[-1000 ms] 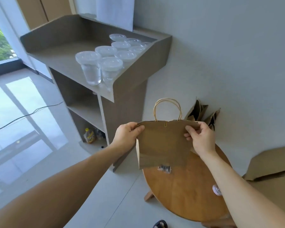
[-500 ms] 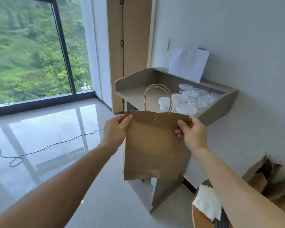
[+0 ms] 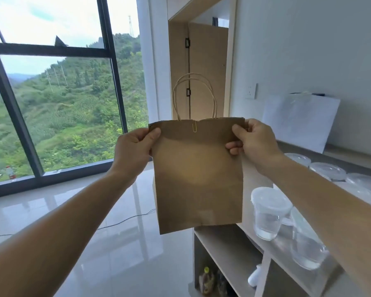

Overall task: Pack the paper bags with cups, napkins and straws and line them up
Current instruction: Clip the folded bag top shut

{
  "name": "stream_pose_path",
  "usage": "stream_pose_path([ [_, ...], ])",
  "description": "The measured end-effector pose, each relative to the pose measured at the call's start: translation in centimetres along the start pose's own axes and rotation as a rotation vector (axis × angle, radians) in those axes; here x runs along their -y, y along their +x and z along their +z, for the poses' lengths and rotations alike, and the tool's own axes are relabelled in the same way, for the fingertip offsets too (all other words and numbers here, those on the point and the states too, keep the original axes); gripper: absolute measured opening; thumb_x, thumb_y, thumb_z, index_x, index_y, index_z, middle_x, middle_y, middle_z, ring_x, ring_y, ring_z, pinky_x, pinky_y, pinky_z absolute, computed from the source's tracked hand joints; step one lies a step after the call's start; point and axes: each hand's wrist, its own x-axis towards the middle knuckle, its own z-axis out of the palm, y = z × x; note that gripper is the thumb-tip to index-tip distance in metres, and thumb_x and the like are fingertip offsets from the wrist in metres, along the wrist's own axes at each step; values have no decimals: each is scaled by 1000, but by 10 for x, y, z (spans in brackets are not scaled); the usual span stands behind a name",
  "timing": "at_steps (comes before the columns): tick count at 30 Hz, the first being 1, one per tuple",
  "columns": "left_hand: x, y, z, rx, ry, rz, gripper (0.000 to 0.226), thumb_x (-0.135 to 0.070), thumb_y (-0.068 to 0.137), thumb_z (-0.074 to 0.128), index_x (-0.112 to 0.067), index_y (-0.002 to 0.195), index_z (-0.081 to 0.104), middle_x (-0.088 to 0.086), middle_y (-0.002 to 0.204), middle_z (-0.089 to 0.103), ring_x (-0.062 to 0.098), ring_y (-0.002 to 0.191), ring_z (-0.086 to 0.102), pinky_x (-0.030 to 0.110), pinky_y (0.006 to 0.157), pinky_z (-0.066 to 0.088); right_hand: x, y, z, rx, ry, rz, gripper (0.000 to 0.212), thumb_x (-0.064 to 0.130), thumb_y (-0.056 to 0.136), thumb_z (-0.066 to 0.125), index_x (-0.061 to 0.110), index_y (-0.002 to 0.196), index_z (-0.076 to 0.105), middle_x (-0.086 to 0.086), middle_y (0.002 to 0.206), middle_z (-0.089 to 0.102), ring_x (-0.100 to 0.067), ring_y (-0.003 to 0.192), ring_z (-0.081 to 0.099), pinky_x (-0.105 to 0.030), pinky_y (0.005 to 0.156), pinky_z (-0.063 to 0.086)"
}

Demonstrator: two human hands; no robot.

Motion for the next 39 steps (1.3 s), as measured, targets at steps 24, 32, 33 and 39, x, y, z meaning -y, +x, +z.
stream_pose_path([
  [24, 222, 302, 195, 296, 184, 44, 33, -29, 94, 65, -18, 65, 74, -8, 52, 66, 1, 50, 63, 4, 52, 43, -193, 376, 14, -290, -103, 291, 15, 15, 104, 45, 8, 109, 57, -7, 90, 62, -16, 65, 60, -30, 61, 57],
  [32, 286, 349, 254, 390, 263, 95, 35, -32, 94, 62, -17, 63, 70, -3, 52, 64, 11, 54, 61, 22, 51, 45, -260, 465, 15, -416, -238, 290, 19, 20, 105, 39, 14, 105, 58, -4, 89, 62, -12, 66, 59, -29, 66, 53],
  [33, 293, 353, 260, 396, 275, 108, 36, -33, 94, 62, -18, 62, 69, -1, 51, 63, 14, 53, 59, 26, 53, 45, -266, 475, 16, -422, -256, 290, 21, 19, 104, 39, 13, 106, 59, -4, 89, 62, -12, 66, 59, -31, 69, 53],
  [39, 315, 360, 280, 413, 263, 222, 54, -27, 93, 64, -28, 46, 38, -11, 42, 39, 10, 44, 35, 17, 45, 27, -295, 507, 15, -471, -350, 263, 25, 20, 103, 40, 8, 110, 60, -11, 97, 67, -18, 75, 62, -46, 88, 55],
])
